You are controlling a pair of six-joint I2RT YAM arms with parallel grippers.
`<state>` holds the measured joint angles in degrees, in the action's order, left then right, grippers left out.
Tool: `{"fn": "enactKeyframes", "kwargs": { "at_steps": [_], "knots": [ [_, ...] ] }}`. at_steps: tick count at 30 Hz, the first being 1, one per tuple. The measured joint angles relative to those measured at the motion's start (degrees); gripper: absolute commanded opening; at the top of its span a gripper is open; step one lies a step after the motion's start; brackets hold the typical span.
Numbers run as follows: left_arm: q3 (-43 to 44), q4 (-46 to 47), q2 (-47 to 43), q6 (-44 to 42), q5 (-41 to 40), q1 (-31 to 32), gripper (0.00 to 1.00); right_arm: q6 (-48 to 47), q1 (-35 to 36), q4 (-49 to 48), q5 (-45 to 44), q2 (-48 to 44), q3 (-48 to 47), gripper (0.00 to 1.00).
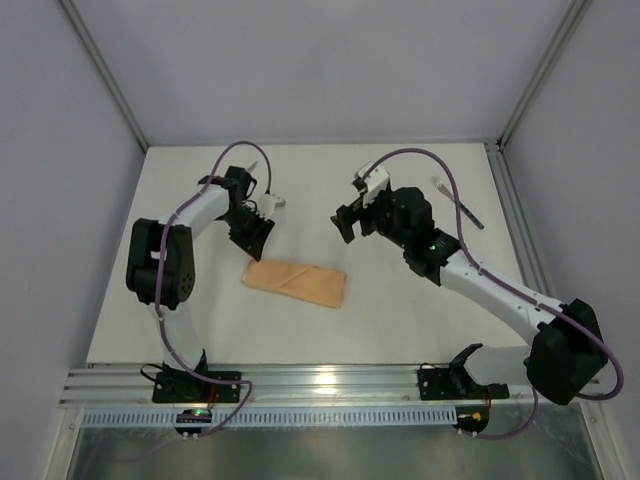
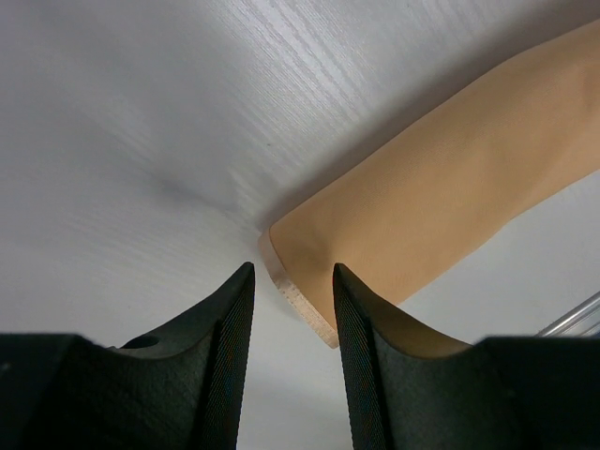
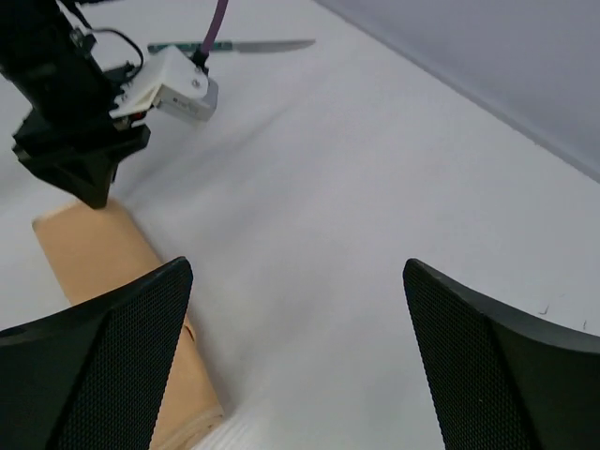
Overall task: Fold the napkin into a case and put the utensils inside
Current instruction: Move the smaller rectangle-folded napkin to the center of the board.
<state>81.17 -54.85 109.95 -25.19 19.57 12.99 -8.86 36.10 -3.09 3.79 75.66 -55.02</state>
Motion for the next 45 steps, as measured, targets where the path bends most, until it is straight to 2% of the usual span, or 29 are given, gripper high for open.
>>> {"fn": "enactKeyframes", "kwargs": {
  "at_steps": [1,2,4,5,6,9,15,20,26,33,38,45],
  "knots": [
    [0.0,0.4,-0.2,0.3,0.0,0.0,0.41,1.3,-0.4,-3.6,0.5,-1.9,1.9,0.81],
    [0.0,0.8,-0.4,0.6,-0.1,0.0,0.41,2.9,-0.8,-6.6,1.1,-3.5,3.7,0.51],
    [-0.6,1.7,-0.7,1.0,-0.1,-0.1,0.41,6.9,-1.0,-8.6,2.6,-4.0,5.1,0.28],
    [-0.9,2.0,-0.9,1.1,-0.1,-0.1,0.41,8.9,-0.8,-8.3,3.9,-3.2,5.1,0.11],
    [-1.4,2.3,-1.0,1.2,-0.1,-0.2,0.41,10.1,-0.4,-7.9,4.7,-2.5,5.0,0.09],
    [-2.7,2.4,-1.1,1.4,0.0,-0.3,0.41,15.7,1.5,-6.3,9.8,0.3,6.4,0.04],
    [-5.0,2.5,-2.5,2.5,-0.1,-0.3,0.39,26.4,2.6,-7.9,19.2,5.6,13.2,0.04],
    [-6.6,2.8,-3.4,2.9,-0.1,-0.3,0.35,31.5,2.6,-10.8,20.7,12.4,14.4,0.04],
    [-7.8,3.0,-3.4,3.7,-0.3,-0.3,0.24,35.1,0.7,-10.3,19.6,18.8,14.6,0.04],
    [-9.6,3.9,-3.4,3.8,-1.1,-0.3,0.12,36.4,-3.0,-9.8,21.1,26.2,9.3,0.04],
    [-12.1,5.4,-3.8,3.9,-1.6,-0.3,0.10,36.5,-5.3,-8.6,23.3,29.6,5.2,0.04],
    [-12.3,7.7,-4.0,5.2,-2.1,-0.3,0.09,33.9,-7.9,-1.7,24.1,37.6,-8.0,0.04]
  ]
}}
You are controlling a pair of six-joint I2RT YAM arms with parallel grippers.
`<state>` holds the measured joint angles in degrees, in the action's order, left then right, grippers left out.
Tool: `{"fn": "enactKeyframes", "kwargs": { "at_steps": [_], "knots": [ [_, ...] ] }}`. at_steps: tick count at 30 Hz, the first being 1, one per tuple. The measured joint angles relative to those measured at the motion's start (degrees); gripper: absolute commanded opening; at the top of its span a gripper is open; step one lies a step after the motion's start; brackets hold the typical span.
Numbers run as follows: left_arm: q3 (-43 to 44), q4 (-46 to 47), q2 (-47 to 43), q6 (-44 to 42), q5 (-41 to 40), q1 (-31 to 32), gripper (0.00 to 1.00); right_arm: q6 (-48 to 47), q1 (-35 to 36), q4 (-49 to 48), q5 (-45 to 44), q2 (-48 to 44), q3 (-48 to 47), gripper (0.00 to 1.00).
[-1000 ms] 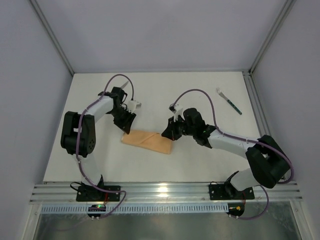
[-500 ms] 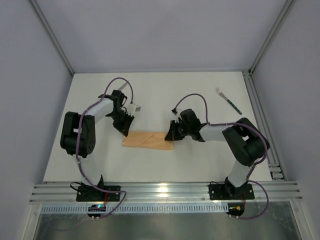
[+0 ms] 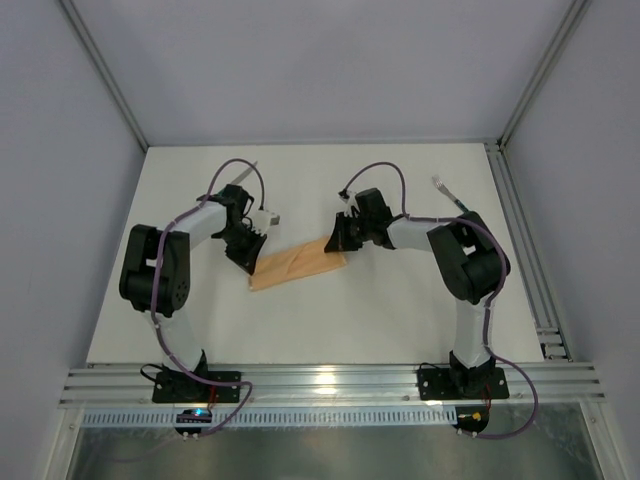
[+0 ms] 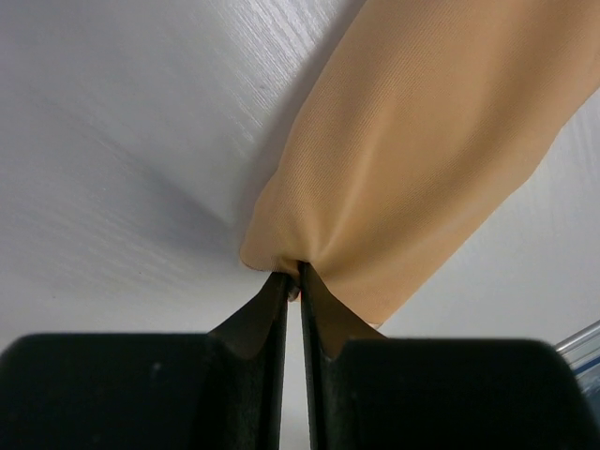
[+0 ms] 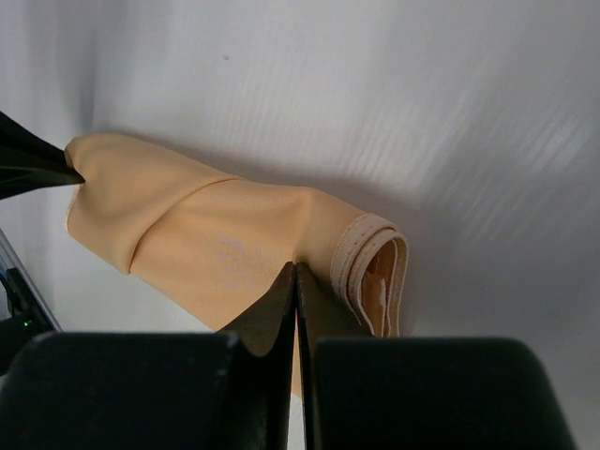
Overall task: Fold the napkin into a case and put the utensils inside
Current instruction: Move the smaller rectangle-folded napkin to the center of the board, then pick up the knife from the corner of the board.
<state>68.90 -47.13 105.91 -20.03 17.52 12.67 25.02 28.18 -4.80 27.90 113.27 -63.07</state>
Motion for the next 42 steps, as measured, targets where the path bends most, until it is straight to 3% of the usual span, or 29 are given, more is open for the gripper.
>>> {"fn": "enactKeyframes", "kwargs": {
  "at_steps": [5,9,14,21,24,27,30,37,42],
  "knots": [
    [-1.0,2.7,-1.0,0.6,0.4,0.0,0.12,-0.1,-1.0,3.7,0.7,1.9,-4.1,0.04],
    [-2.2,3.7,-2.6,1.6,0.5,0.0,0.28,-1.0,-1.0,8.0,0.9,1.9,-6.5,0.07],
    [-2.0,3.3,-7.0,2.5,0.5,-0.2,0.37,-3.0,-1.2,13.4,1.2,1.5,-10.3,0.18],
    [6.8,-0.7,-10.5,3.6,1.6,-3.0,0.53,-4.0,-2.1,18.1,3.8,-3.7,-14.6,0.28],
    [12.9,-0.8,-9.3,4.6,-2.2,-6.5,0.54,-4.4,-2.6,19.5,4.2,-6.7,-16.7,0.30],
    [20.6,1.9,-3.9,4.7,-8.0,-8.5,0.54,-5.1,-3.0,20.4,4.2,-8.9,-18.3,0.34],
    [31.9,4.1,7.1,4.6,-12.7,-8.9,0.56,-5.6,-3.1,21.3,4.3,-9.8,-19.1,0.36],
    [57.4,0.7,32.3,4.0,-13.6,-12.0,0.58,-6.8,-3.3,25.1,4.4,-9.9,-19.1,0.36],
    [60.8,-2.6,36.9,0.9,-12.0,-15.5,0.59,-7.4,-3.7,27.4,4.4,-9.9,-19.1,0.36]
  ]
}}
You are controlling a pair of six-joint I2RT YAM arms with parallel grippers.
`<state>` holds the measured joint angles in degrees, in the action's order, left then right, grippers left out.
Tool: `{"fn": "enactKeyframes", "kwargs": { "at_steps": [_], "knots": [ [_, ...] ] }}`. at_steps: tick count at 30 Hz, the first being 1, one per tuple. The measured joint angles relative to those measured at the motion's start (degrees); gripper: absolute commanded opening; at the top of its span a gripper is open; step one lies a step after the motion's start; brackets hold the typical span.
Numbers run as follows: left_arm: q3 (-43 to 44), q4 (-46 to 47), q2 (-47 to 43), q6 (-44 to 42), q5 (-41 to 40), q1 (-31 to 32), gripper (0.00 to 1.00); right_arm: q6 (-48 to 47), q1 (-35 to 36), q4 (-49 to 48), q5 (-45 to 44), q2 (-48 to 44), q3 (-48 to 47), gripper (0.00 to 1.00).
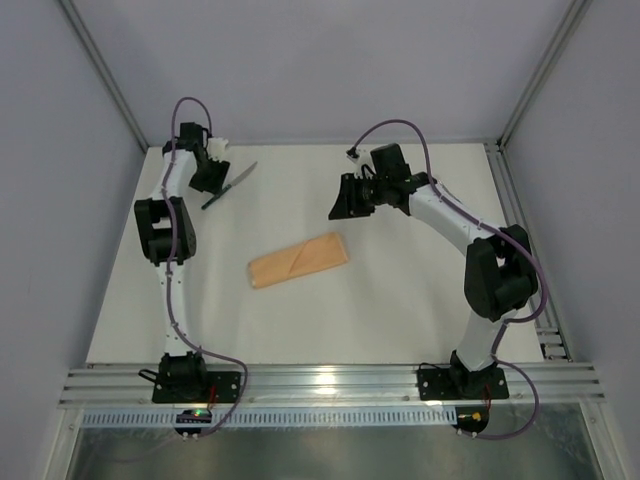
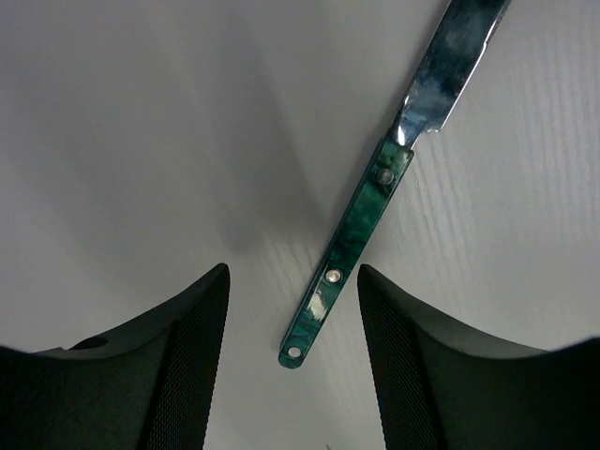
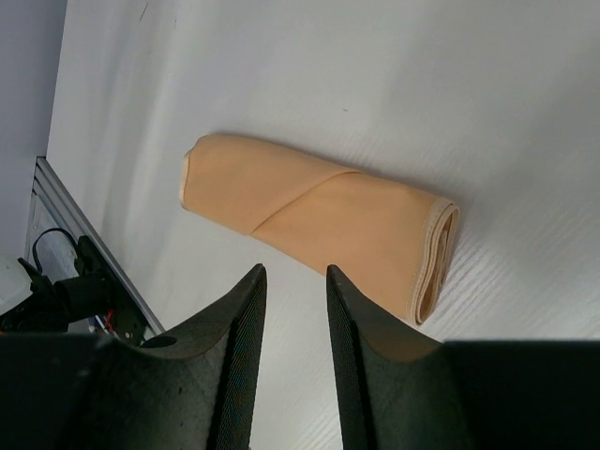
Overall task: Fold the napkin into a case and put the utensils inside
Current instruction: Pick up the knife from the corner of the board, then stuff the knife into the folded napkin.
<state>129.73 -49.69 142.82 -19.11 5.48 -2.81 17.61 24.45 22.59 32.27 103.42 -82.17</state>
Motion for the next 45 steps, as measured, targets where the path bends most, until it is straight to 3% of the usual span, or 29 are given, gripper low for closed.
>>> {"fn": "enactKeyframes", "kwargs": {
  "at_steps": [6,10,13,14,18,24,29,31,36,41,45],
  "knots": [
    [-0.1,-4.0,0.5,-4.1,2.6,-0.3,0.54,-0.9,-0.5,2.6,-0.4,0.0,-0.8,0.36],
    [-0.5,-4.9,0.6,-5.7,4.2,0.1,0.45,-1.0,-0.6,2.8,-0.7,0.0,-1.8,0.36],
    [0.7,-6.2,1.2,-7.0,5.1,0.1,0.30,-1.0,-0.7,2.9,-0.7,0.0,-2.0,0.36],
    [0.9,-6.4,1.4,-7.2,5.2,0.1,0.18,-1.0,-0.7,3.0,-0.7,0.0,-2.0,0.36],
    [1.0,-6.7,1.5,-8.7,6.0,0.0,0.00,-1.0,-0.7,3.2,-0.7,0.0,-2.0,0.36],
    [-2.9,-5.4,-0.7,-11.2,8.3,0.1,0.00,-1.0,-0.7,3.3,-0.8,0.0,-2.0,0.36],
    [-15.1,-4.0,-7.9,-11.0,14.1,0.9,0.00,-0.7,-0.9,2.9,-0.8,-0.3,-1.7,0.36],
    [-21.9,-3.8,-12.2,-10.1,16.4,1.8,0.00,0.7,-0.9,1.7,-0.8,-1.0,-0.7,0.41],
    [-29.6,-3.7,-19.7,-9.9,19.1,5.7,0.00,2.0,-0.5,-2.4,-0.1,-1.6,0.5,0.45],
    [-33.4,-4.5,-24.2,-11.0,22.2,10.5,0.00,-4.1,1.1,-12.9,1.6,-4.3,5.2,0.50],
    [-34.2,-6.2,-27.5,-11.6,23.2,14.4,0.00,-15.4,2.4,-21.0,3.5,-12.0,13.4,0.51]
  ]
}}
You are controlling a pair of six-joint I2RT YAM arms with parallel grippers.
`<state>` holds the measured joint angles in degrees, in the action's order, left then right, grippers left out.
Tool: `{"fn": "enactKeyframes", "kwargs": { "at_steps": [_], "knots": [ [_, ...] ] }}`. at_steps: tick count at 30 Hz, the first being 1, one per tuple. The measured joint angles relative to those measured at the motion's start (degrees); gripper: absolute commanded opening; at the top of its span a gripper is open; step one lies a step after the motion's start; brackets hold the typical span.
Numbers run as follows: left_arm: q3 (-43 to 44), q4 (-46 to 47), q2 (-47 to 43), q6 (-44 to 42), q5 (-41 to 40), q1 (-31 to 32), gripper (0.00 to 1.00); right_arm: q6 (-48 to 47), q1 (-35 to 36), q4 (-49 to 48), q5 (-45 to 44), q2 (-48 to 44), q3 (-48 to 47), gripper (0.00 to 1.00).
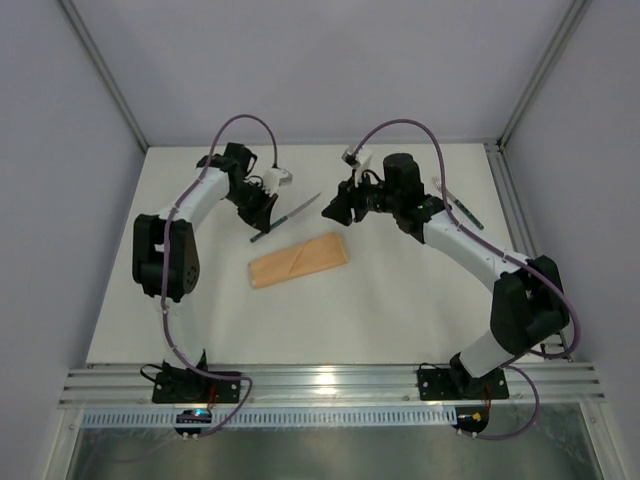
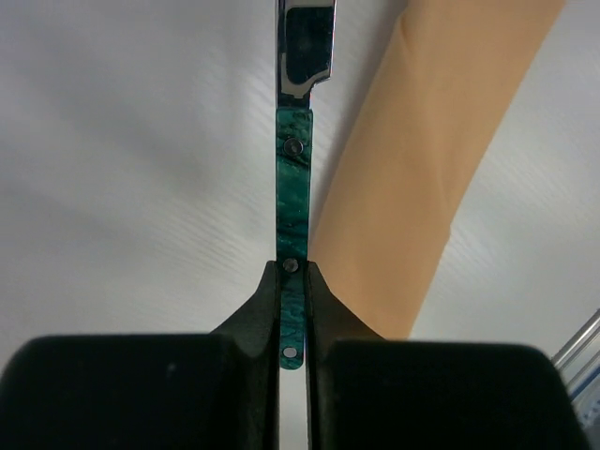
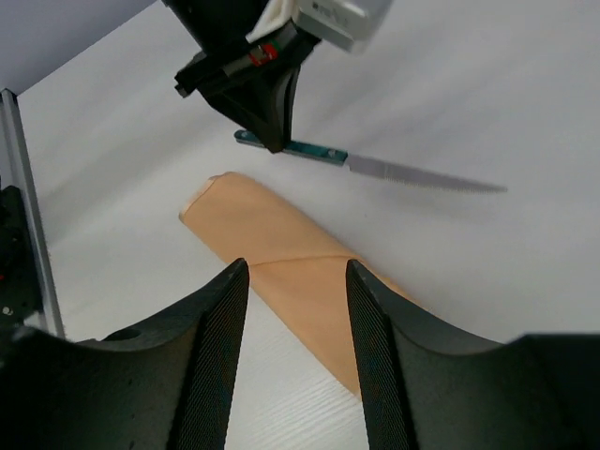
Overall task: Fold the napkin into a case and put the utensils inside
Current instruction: Stuff the knife into the folded napkin.
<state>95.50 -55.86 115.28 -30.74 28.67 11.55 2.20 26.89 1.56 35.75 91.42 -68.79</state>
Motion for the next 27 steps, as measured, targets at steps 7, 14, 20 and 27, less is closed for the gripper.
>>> {"fn": "enactKeyframes", "kwargs": {
  "at_steps": [7,14,20,27],
  "knots": [
    [-2.0,2.0,-6.7,3.8,1.9,12.8,0.00,-6.0,-1.0,-9.6,-0.1,-12.2,8.0,0.50],
    [-6.2,12.4,-4.3,7.9,0.0,23.0,0.00,-6.3,-3.1,-10.1,-4.4,-20.2,17.1,0.50],
    [-6.4,19.1,1.3,9.3,-4.0,24.1,0.00,-6.4,-3.0,-9.2,-5.4,-24.1,20.5,0.50],
    [-8.7,23.8,1.9,8.2,-7.4,23.8,0.00,-6.4,-3.0,-9.1,-6.2,-26.4,22.3,0.50]
  ]
}}
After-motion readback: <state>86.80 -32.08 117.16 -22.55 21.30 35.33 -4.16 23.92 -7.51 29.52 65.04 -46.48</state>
